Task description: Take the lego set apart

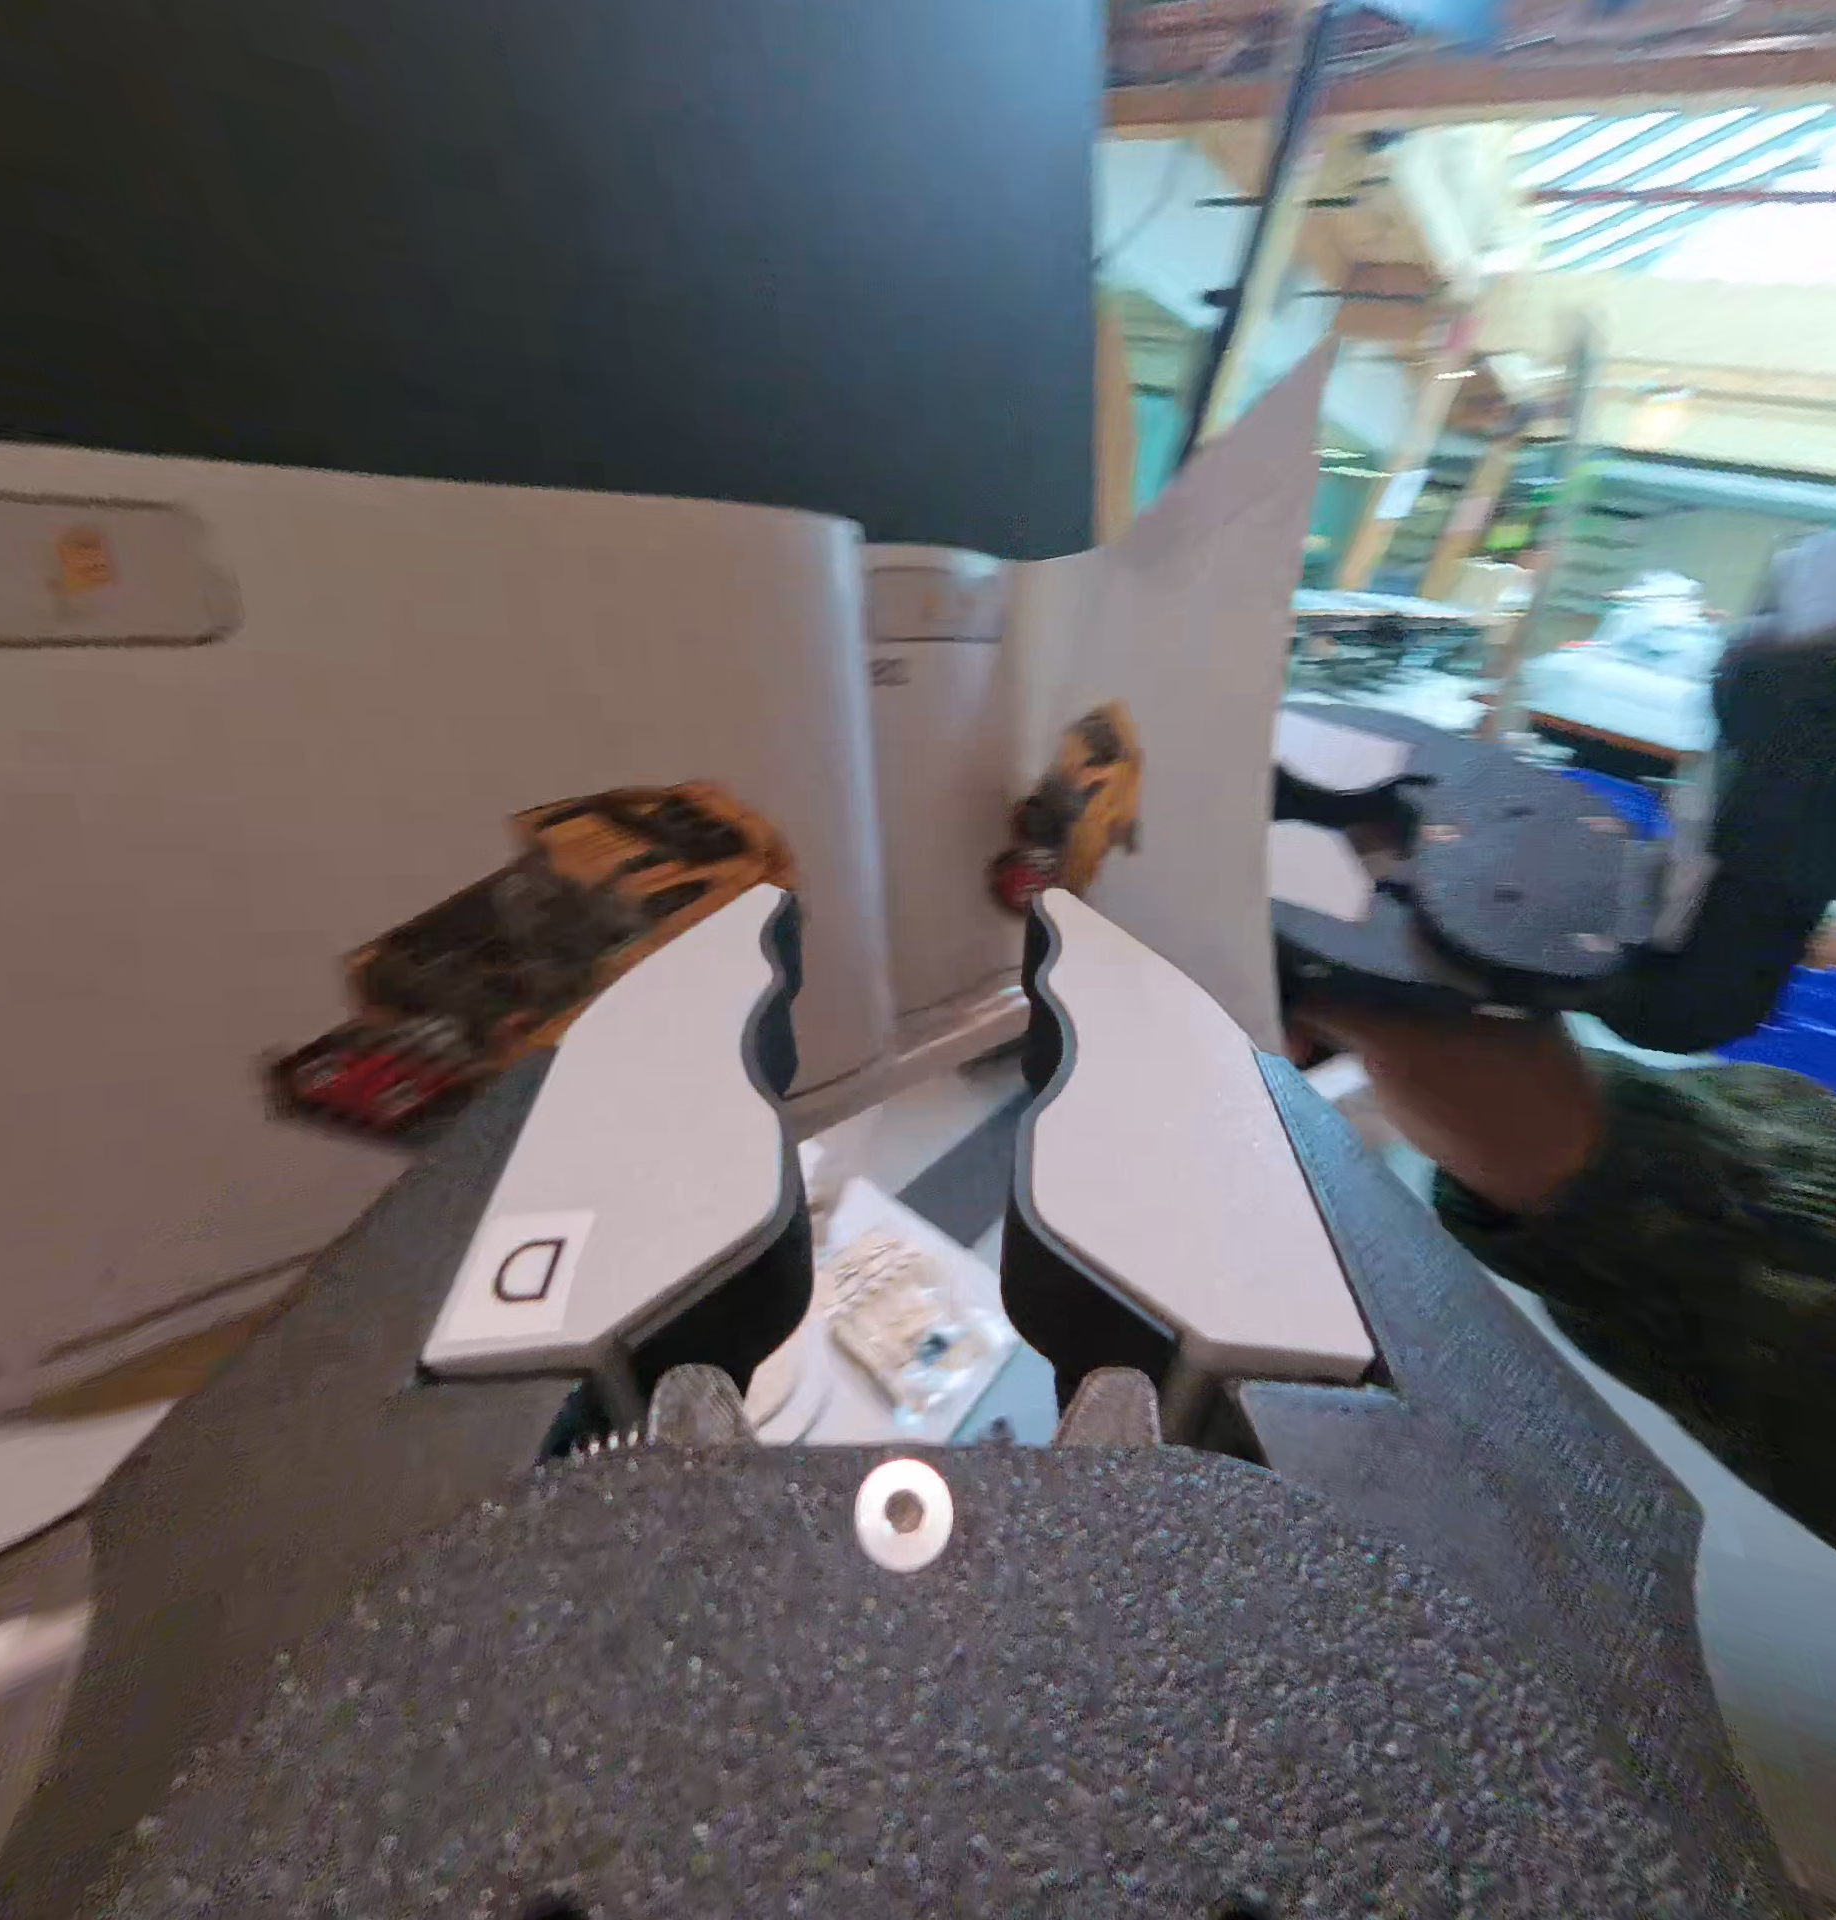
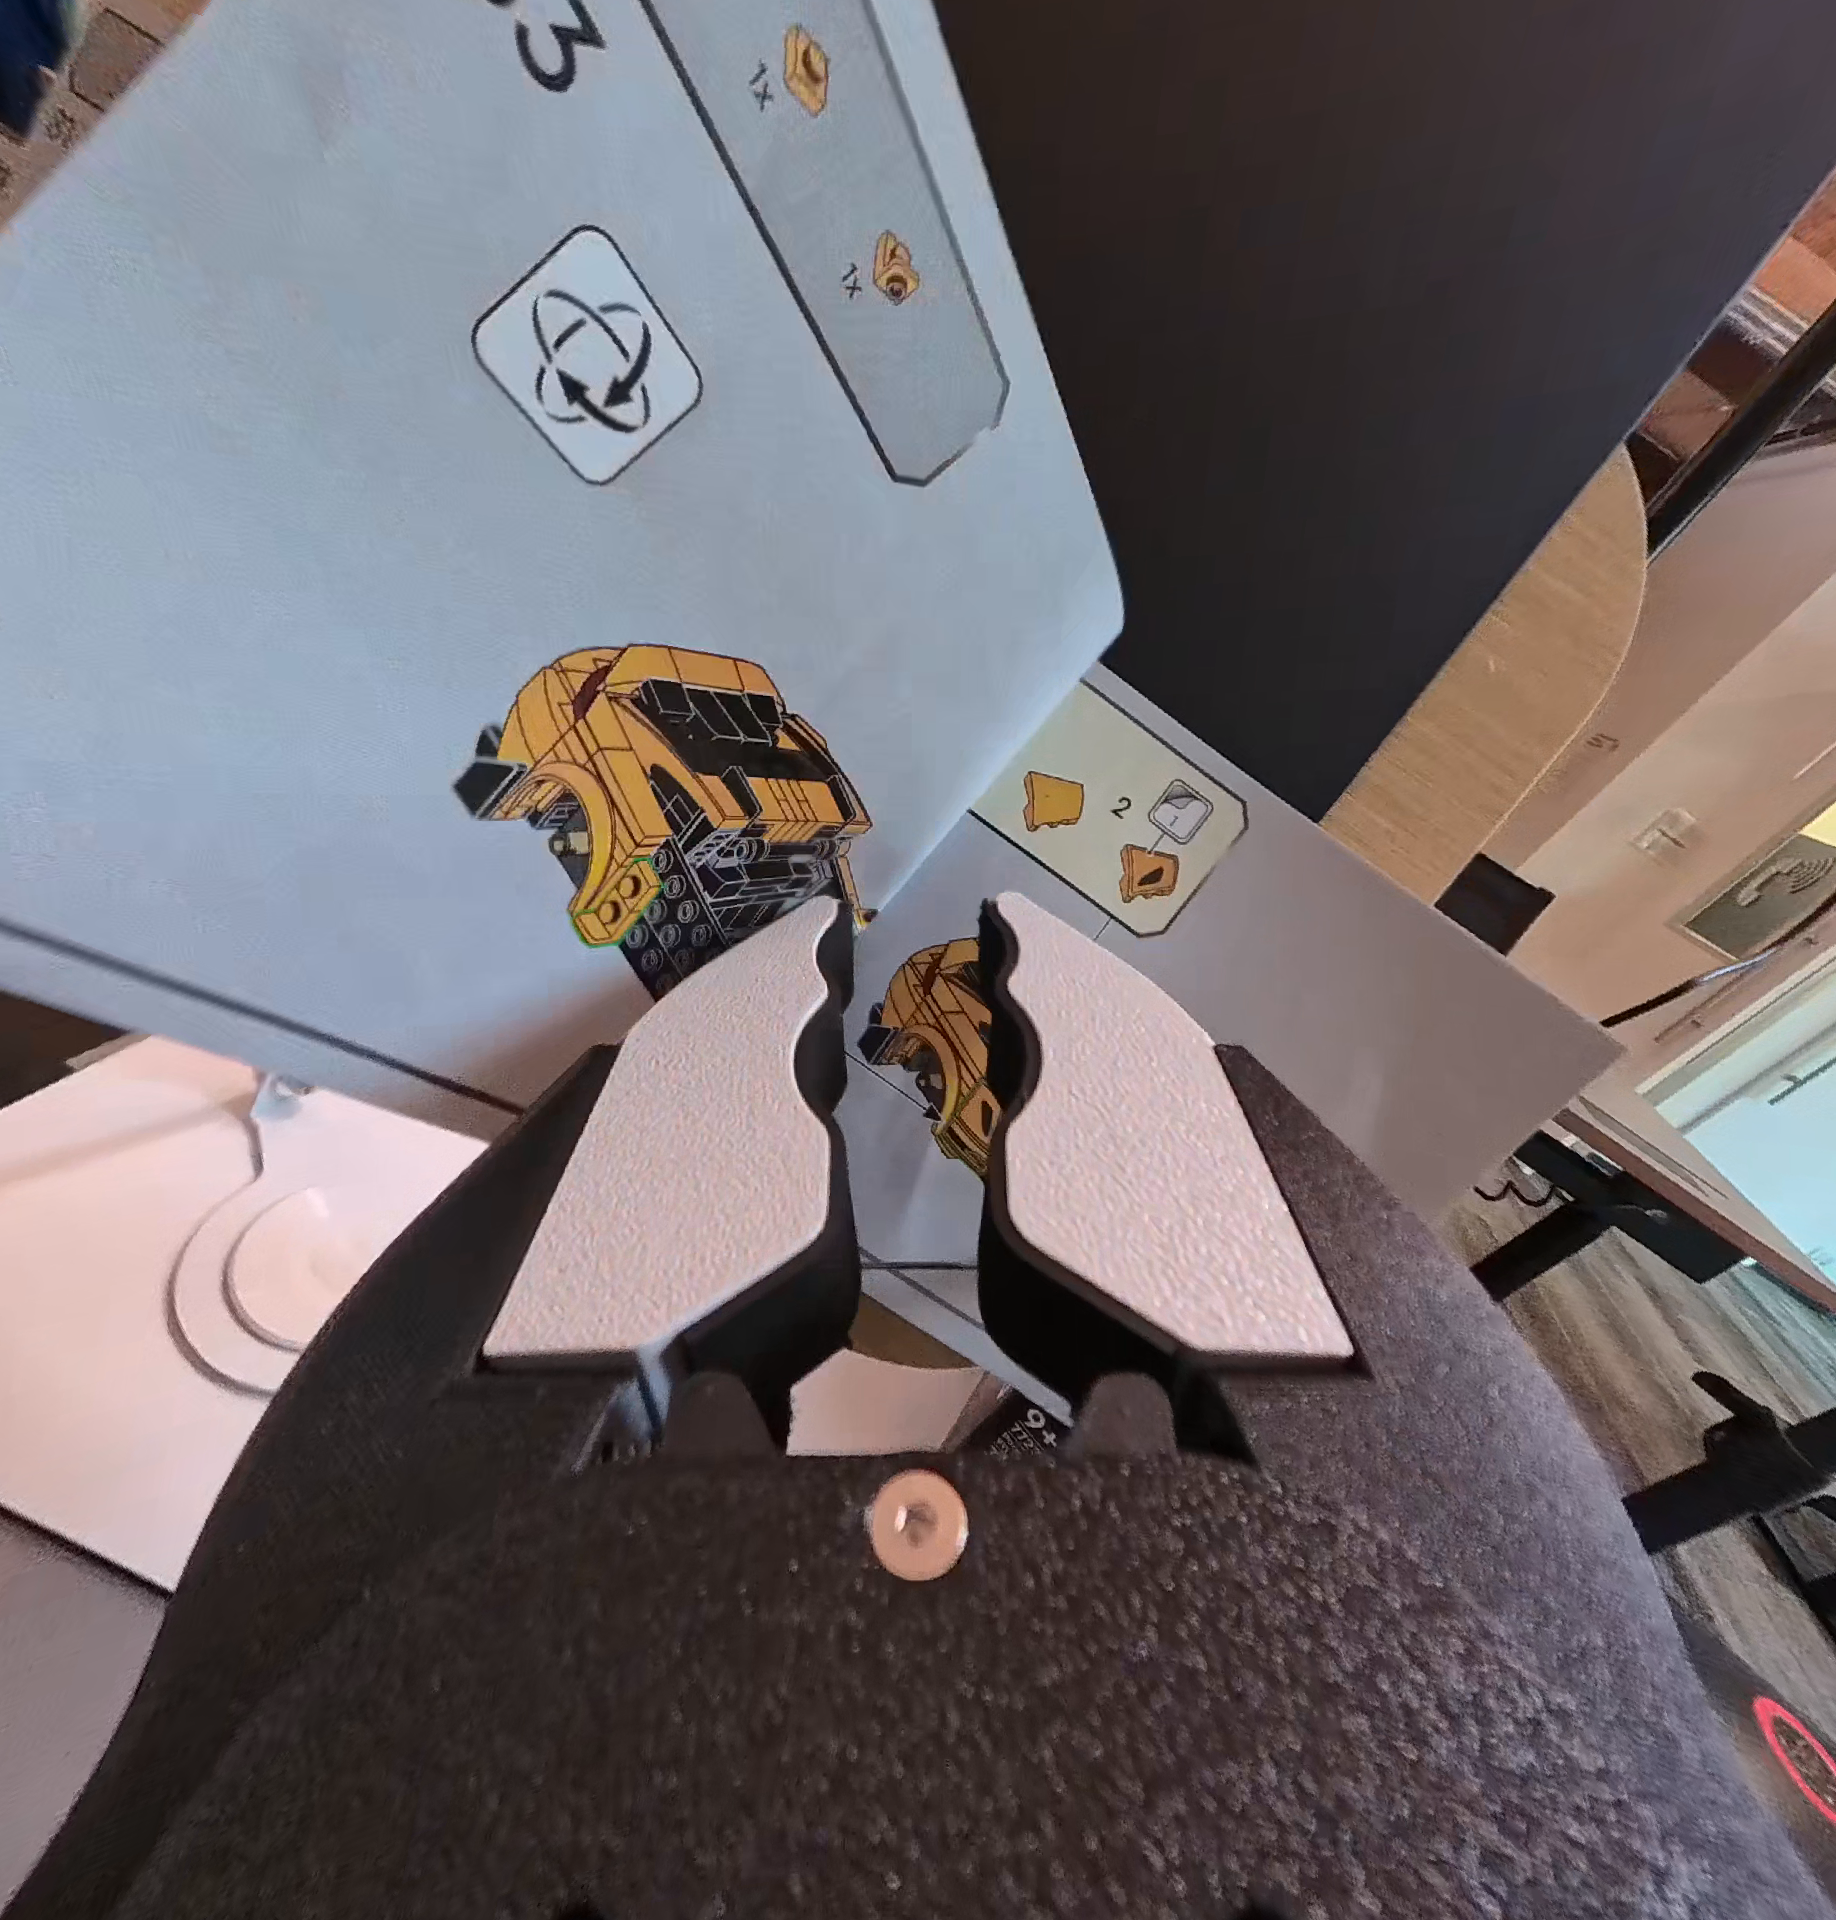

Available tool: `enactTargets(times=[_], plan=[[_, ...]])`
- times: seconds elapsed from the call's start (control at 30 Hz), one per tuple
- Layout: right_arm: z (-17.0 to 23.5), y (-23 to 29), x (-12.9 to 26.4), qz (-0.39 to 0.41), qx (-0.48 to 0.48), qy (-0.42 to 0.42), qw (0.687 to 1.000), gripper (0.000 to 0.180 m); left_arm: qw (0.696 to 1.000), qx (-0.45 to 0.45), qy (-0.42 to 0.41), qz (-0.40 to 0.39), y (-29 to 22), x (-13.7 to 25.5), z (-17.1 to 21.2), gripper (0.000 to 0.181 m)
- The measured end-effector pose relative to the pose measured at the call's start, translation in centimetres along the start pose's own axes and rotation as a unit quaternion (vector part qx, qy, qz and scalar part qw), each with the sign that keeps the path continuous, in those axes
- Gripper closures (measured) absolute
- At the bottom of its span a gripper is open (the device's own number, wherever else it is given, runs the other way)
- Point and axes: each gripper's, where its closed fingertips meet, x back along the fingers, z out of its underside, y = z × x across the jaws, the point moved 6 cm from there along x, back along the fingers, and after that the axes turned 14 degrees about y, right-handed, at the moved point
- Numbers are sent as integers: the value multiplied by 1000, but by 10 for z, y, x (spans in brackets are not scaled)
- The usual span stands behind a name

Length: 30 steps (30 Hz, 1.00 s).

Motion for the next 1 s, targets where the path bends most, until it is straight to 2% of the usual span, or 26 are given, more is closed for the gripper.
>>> enactTargets(times=[0.17, 0.3, 0.4, 0.5, 0.67, 0.77, 0.83, 0.9, 1.0], plan=[[3, -1, -2, -7, -6, -1, 1000, 159, 996, -58, -2, 68, -39, -18, -7, 138], [5, 0, -2, -10, -7, -2, 1000, 159, 992, -52, -35, 110, -62, -16, -16, 139], [6, 1, -2, -12, -9, -4, 1000, 159, 990, -65, -17, 126, -75, -20, -17, 138], [6, 1, 0, -16, -19, -8, 1000, 159, 991, -95, 14, 93, -77, -28, -11, 142], [16, -15, 15, -15, -83, -23, 996, 156, 992, -91, 59, 66, -68, -43, 6, 145], [35, -37, 25, 25, -167, -8, 986, 130, 993, -80, 65, 50, -62, -47, 11, 147], [50, -43, 30, 15, -242, 1, 970, 121, 994, -78, 65, 40, -59, -49, 11, 148], [59, -40, 27, -12, -279, 9, 960, 127, 995, -78, 65, 22, -56, -52, 11, 149], [55, -29, 19, -29, -262, 16, 964, 137, 994, -88, 49, -36, -47, -49, 4, 155]])
